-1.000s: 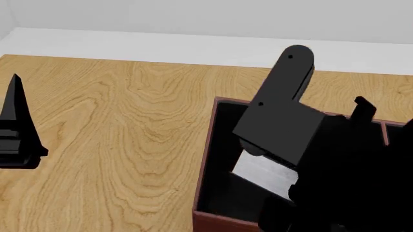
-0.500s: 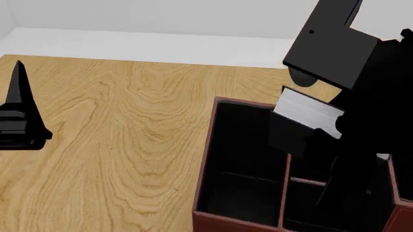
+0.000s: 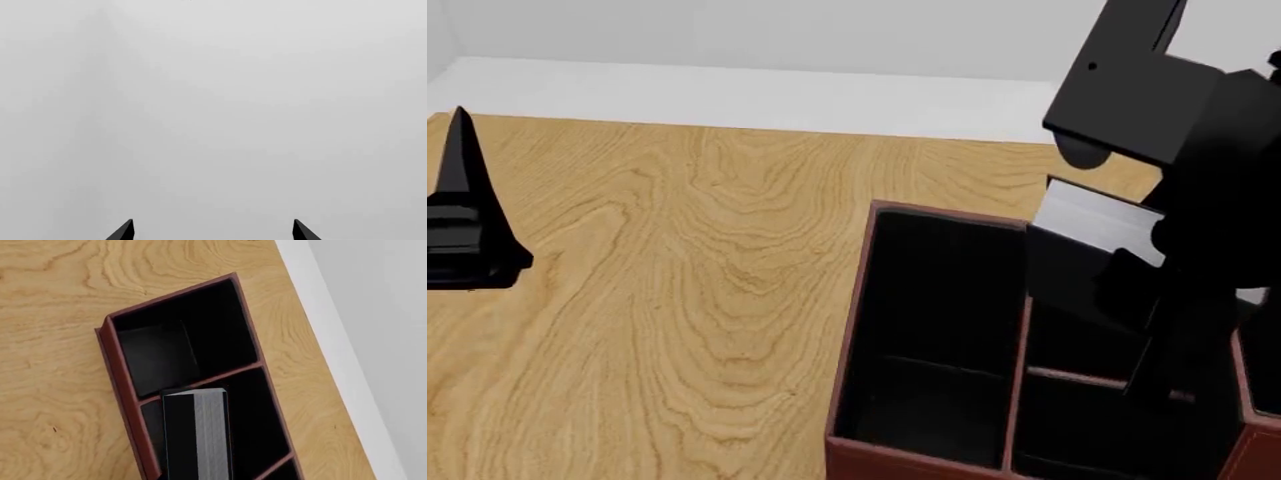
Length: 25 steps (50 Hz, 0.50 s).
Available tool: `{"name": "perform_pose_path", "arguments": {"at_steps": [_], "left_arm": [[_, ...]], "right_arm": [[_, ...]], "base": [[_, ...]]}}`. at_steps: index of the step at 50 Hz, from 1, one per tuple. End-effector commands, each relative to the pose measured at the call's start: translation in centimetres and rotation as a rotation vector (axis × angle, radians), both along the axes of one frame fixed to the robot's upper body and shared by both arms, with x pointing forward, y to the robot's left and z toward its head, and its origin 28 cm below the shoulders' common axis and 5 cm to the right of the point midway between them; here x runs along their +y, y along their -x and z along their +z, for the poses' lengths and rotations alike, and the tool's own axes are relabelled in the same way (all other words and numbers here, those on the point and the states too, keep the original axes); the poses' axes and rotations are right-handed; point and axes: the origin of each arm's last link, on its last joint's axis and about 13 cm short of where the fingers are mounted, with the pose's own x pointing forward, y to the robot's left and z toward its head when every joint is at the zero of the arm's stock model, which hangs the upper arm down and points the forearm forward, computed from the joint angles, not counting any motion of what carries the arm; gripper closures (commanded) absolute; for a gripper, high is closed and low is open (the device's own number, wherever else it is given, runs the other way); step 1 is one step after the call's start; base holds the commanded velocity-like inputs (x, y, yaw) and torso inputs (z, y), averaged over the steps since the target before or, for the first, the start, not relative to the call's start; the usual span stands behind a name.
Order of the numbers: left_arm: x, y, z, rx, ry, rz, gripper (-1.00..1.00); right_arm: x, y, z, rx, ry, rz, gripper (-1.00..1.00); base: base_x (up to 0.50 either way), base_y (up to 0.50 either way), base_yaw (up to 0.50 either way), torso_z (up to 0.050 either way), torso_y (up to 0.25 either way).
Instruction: Pick up the book and place it in the back compartment of the caddy.
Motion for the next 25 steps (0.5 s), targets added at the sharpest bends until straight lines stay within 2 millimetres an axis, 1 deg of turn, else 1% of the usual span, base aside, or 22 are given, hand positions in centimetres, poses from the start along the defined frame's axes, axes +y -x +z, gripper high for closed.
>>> {"name": "perform_pose_path", "arguments": {"at_steps": [1,10,20,25], "left_arm": [[-0.2,0.2,0.8,-0.006,-0.005,0.026,-1.00],[-0.3,-0.1,0.4,-0.003,0.001,0.038,-1.00],[-0.3,0.0,0.7,0.008,-0.002,0.055,-1.00],[-0.3,0.0,0.7,0.013,-0.005,0.056,-1.00]], "right_arm": [[-0.6,-0.9,0.4,-0.071,0.035,0.035,1.00],[-1.1,-1.9,-0.4,-0.069,0.025,0.064,1.00],[-1.1,-2.9,-1.3,-0.037,0.017,0.113,1.00],[-1.0,-3.1,-1.7,-0.012,0.025,0.127,1.00]], "base": [[0.00,0.00,0.00,0.000,0.000],[0.00,0.00,0.00,0.000,0.001],[0.00,0.00,0.00,0.000,0.001],[0.00,0.00,0.00,0.002,0.002]]}}
